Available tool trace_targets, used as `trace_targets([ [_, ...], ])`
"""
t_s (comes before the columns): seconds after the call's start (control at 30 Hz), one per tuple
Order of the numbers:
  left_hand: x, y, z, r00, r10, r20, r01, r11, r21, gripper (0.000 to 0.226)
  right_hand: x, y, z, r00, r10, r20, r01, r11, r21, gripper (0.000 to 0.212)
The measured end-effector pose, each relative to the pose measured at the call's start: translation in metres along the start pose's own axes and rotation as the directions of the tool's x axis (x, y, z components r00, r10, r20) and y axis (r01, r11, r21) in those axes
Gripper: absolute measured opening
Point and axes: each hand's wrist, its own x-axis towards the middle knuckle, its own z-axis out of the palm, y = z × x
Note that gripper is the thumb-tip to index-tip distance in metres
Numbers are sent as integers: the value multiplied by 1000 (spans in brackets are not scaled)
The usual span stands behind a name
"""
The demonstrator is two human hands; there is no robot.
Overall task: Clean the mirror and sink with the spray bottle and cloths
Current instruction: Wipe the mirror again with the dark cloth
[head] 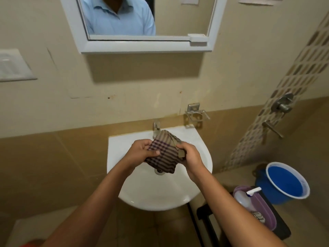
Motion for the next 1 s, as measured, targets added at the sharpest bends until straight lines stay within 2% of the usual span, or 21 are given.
trace_targets([
  [0.07,2,12,-8,997,75,-19,-74,996,49,15,4,1,1,997,-17,72,19,1000,-24,32],
  [0.13,6,28,-14,992,123,29,-126,980,151,20,8,0,-2,986,-46,163,60,995,-78,46],
  [0.23,15,52,-19,975,110,195,-178,908,379,19,15,-6,-6,939,-95,330,161,971,-178,47],
  [0.3,20,67,-18,958,71,278,-194,873,448,25,17,-16,-4,911,-66,407,159,967,-201,45],
  [0.33,22,74,-17,959,64,276,-184,882,434,29,19,-20,-4,903,-59,425,156,968,-198,45],
  [0.4,27,83,-20,979,79,188,-140,930,340,36,24,-26,-6,902,-79,425,158,975,-154,50],
  [0.5,34,79,-21,995,97,20,-98,990,105,46,29,-31,-14,880,-105,463,136,990,-34,52],
  [0.63,43,75,-1,992,119,-32,-122,983,-138,57,33,-39,-20,837,-95,538,40,993,112,60],
  [0.73,52,88,7,988,153,-17,-154,977,-146,60,37,-45,-23,827,-38,561,-100,972,212,67],
  [0.87,58,104,5,990,138,32,-136,989,-67,64,43,-56,-24,842,-83,532,-16,984,178,42],
  [1.0,58,118,2,985,173,25,-173,985,-7,68,41,-63,-18,873,-63,484,-23,985,171,38],
])
